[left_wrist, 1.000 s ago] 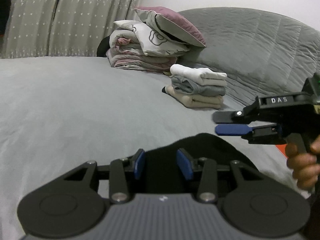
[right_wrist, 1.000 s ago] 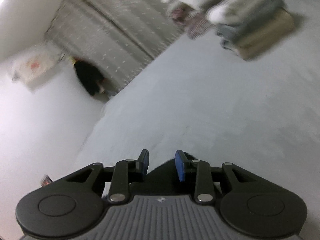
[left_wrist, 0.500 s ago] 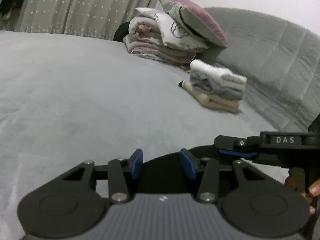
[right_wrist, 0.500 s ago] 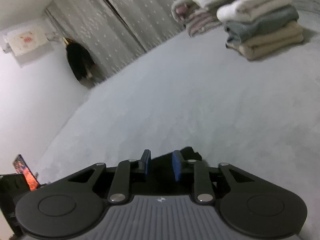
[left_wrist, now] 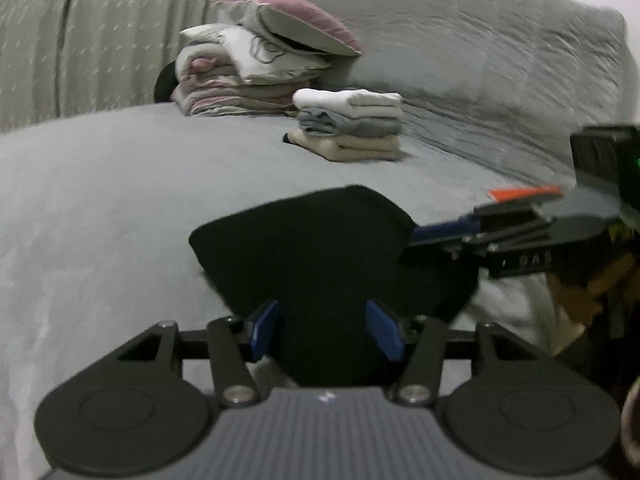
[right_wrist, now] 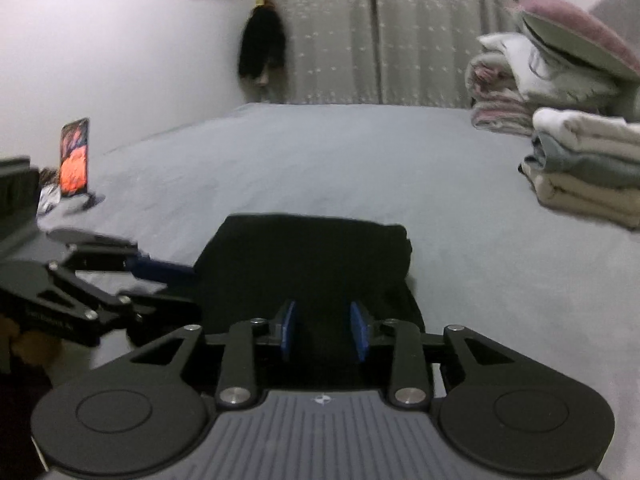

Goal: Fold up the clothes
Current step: 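Open both tools and release the folded black square, then close both tools on the folded black garment's edge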

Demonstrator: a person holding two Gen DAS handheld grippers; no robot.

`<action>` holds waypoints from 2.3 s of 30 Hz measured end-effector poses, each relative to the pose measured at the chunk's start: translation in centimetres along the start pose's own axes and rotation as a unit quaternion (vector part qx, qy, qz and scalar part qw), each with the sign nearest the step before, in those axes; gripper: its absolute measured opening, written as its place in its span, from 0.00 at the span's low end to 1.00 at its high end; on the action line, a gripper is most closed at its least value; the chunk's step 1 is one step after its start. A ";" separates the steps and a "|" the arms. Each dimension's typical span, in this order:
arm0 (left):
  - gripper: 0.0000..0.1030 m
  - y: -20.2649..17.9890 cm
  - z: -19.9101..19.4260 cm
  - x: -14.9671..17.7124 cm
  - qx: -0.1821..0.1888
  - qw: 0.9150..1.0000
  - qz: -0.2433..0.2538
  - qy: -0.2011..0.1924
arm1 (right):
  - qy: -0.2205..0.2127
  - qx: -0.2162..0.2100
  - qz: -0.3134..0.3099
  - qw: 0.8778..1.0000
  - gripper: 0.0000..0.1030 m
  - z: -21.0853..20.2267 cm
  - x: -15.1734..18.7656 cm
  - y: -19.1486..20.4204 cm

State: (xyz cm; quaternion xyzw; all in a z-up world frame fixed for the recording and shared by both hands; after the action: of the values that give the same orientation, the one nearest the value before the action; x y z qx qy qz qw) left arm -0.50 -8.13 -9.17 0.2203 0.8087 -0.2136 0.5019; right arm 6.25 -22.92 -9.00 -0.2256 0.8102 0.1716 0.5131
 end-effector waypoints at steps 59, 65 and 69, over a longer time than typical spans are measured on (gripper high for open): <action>1.00 3.9 -0.1 -0.5 -0.022 0.975 -0.130 0.178 | 0.088 0.027 0.291 0.952 0.81 1.4 -0.7 -7.5; 1.00 6.4 0.1 -0.9 0.001 0.953 -0.257 0.162 | 0.070 0.015 0.399 0.914 0.81 0.8 -0.7 -9.4; 1.00 8.0 0.5 -0.8 0.015 0.934 -0.324 0.147 | 0.074 0.023 0.448 0.891 0.81 0.4 0.0 -10.7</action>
State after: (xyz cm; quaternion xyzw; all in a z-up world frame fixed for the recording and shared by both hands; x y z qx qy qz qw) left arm 4.74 -2.04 -9.60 -0.0173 0.8975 -0.3422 0.2777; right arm 12.36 -31.71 -9.70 0.1610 0.8646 0.3476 0.3252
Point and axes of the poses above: each gripper's, at about its wrist camera, not at the fingertips, and z roughly the way its jaws point, y to its left, x to its underside, the point moved 9 cm from there along z, roughly the way its jaws point, and after that the axes turned 6 degrees about -y, right-handed, at the moved point
